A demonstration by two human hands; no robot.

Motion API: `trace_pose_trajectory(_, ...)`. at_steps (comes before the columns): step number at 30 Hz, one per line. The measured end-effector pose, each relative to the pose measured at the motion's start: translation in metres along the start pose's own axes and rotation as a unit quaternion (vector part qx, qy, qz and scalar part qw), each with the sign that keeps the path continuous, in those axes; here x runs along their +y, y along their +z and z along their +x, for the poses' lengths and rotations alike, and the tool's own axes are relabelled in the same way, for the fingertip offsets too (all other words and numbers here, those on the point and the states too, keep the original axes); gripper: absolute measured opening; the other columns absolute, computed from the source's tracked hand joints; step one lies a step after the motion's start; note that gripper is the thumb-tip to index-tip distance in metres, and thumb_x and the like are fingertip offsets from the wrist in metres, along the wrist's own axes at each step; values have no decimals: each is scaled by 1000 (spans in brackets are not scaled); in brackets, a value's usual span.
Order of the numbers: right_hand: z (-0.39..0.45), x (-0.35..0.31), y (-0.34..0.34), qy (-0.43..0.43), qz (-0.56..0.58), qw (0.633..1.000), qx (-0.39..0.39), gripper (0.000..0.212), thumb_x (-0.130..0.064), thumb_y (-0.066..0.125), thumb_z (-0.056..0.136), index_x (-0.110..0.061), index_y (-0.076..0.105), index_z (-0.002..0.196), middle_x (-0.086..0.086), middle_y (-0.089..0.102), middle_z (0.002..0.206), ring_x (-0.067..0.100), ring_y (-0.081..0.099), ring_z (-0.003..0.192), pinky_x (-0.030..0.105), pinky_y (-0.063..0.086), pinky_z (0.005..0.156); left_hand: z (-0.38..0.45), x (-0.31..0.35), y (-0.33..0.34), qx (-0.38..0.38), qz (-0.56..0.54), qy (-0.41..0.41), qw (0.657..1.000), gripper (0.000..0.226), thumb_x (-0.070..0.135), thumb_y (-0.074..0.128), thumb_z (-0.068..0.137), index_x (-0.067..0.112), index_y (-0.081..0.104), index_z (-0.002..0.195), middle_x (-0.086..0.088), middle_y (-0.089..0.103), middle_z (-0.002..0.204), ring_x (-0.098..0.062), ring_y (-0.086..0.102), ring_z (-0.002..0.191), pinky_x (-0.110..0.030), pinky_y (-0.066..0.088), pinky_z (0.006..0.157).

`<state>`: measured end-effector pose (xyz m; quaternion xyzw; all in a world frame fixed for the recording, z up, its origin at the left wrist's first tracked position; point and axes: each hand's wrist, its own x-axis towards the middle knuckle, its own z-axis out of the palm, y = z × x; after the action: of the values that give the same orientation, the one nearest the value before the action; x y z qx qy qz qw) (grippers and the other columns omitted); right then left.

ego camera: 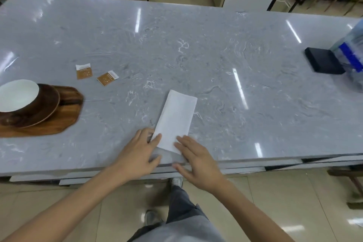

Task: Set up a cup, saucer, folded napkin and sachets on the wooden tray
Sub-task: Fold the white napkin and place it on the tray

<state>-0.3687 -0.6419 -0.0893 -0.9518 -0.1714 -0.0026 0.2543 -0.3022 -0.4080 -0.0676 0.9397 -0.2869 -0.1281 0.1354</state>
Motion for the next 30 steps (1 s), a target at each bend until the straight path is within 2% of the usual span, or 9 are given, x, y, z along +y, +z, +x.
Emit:
trace_pose_trajectory(2,-20,3,5,-11,-21,1000,1,58,-42,65,97,-14,54,146,3,46,157,19,36,149,36,28,123,-11,11,3,2,6,8,1000,68,49,55,90,19,42,150,-2,42,135,-21,40,125,-31,44,100)
trace_pose_trajectory(4,-30,9,7,-10,-4,999,41,45,-19,73,93,-11,63,136,4,56,149,21,46,143,38,37,120,-23,21,7,9,2,25,1000,66,52,60,86,22,50,144,0,47,126,-19,43,117,-31,47,92)
trace_pose_trajectory(8,-32,10,0,-19,46,995,85,37,10,71,84,-10,75,115,4,71,127,21,58,127,31,42,113,-41,33,20,74,-21,57,995,41,31,86,70,17,70,106,-4,55,106,-22,51,95,-34,53,75)
trace_pose_trajectory(10,-32,7,-7,-21,56,995,79,34,9,71,86,-11,77,113,3,73,122,19,60,123,24,42,111,-44,34,25,109,-33,46,992,35,17,89,66,16,71,97,-9,59,111,-27,55,96,-38,55,75)
trace_pose_trajectory(13,-37,-1,-14,-19,72,995,70,32,3,68,91,-15,76,115,-1,73,122,17,62,121,25,47,106,-45,31,31,130,-78,55,987,37,5,83,67,17,68,99,-7,62,129,-29,57,119,-46,54,93)
trace_pose_trajectory(18,-49,-12,-24,-12,156,984,85,34,3,66,94,-20,73,119,-9,73,121,7,64,121,26,52,101,-50,27,32,147,-154,67,975,62,3,75,73,16,61,132,2,58,142,-14,47,137,-34,44,109)
trace_pose_trajectory(23,-49,-8,-32,19,231,968,94,29,-24,62,100,-32,64,128,-19,64,129,8,63,121,23,52,99,-40,26,25,163,-188,101,963,49,-8,70,73,9,74,119,-2,72,123,-18,62,122,-33,48,106)
trace_pose_trajectory(26,-45,9,-30,58,217,973,48,43,-26,72,94,-29,60,135,-20,60,134,8,59,120,24,52,97,-36,24,25,146,-269,43,951,54,-17,62,75,13,75,118,1,70,112,-13,63,112,-20,48,97)
trace_pose_trajectory(30,-39,22,-25,105,203,973,35,31,-36,58,94,-30,72,121,-17,69,121,5,61,110,21,54,82,-34,23,26,119,-314,-13,942,56,-17,66,78,25,74,115,4,63,99,-15,64,95,-17,49,81)
